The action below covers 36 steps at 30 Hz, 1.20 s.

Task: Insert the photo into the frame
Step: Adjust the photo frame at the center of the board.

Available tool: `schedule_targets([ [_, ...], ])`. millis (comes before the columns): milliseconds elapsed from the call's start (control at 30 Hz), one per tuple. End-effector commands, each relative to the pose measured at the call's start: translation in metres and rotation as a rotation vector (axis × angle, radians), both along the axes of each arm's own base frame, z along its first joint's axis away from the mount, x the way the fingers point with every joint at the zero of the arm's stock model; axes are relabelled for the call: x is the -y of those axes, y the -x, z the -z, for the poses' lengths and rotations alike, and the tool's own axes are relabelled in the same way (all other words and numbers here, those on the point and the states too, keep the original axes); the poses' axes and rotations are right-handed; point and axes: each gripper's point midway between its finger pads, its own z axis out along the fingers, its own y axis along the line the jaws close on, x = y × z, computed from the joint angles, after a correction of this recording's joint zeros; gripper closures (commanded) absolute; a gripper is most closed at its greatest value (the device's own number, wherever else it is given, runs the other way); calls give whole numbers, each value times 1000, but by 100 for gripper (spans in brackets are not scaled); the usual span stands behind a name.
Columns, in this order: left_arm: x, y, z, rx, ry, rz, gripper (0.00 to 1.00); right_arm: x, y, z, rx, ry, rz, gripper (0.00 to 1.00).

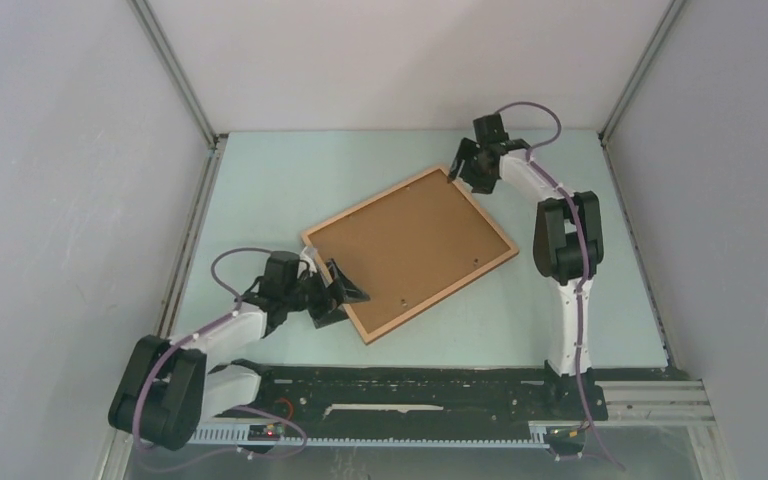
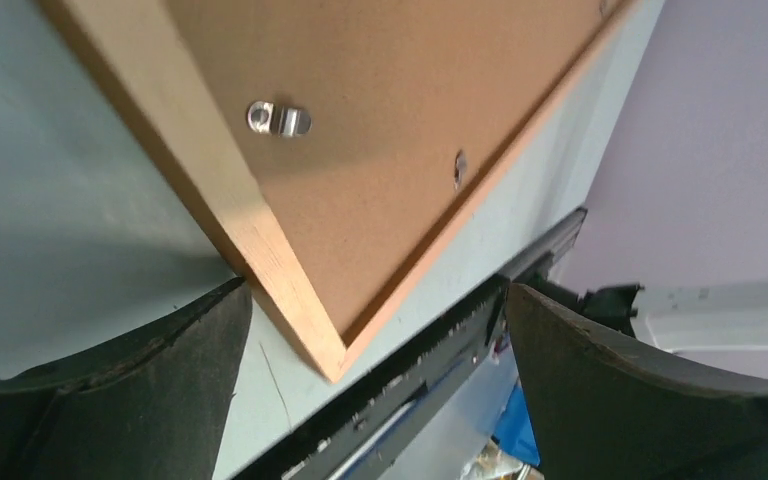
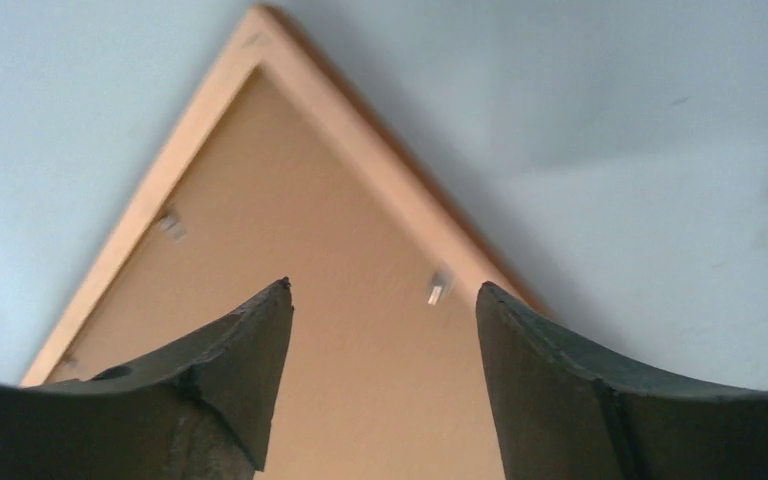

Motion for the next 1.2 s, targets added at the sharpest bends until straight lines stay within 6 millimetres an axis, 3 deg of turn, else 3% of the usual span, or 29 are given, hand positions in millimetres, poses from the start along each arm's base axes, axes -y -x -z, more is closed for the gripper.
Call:
schedule_targets([
  [0,3,18,-18,16,-5,36,1,-49,30,-60,-8,9,-147,20],
  [167,-16,19,-34,95,-141,39,0,-7,55,-95,21,120,-97,14],
  [300,-28,-1,-60,190,-243,39,0,-2,100,-92,19,43,-109,13],
  [400,-37,-31,-92,287,-318,18,0,0,141,-81,8,-33,-108,12],
  [467,-44,-55,-114,345,-360,-16,0,1,168,-61,-40,-59,-110,12],
  [600,-60,-100,-158,447,-375,-161,0,-3,203,-51,-58,-128,-129,13],
  [700,-69,-130,-176,483,-341,-270,0,-3,219,-50,-49,-164,-131,13],
  [767,-74,-149,-178,474,-330,-304,0,5,227,-48,-45,-155,-110,12],
  [933,-76,-198,-159,395,-308,-289,0,23,235,-37,-56,-198,-61,12],
  [1167,-80,-248,-102,255,-360,-166,0,27,232,-23,-26,-432,-4,13],
])
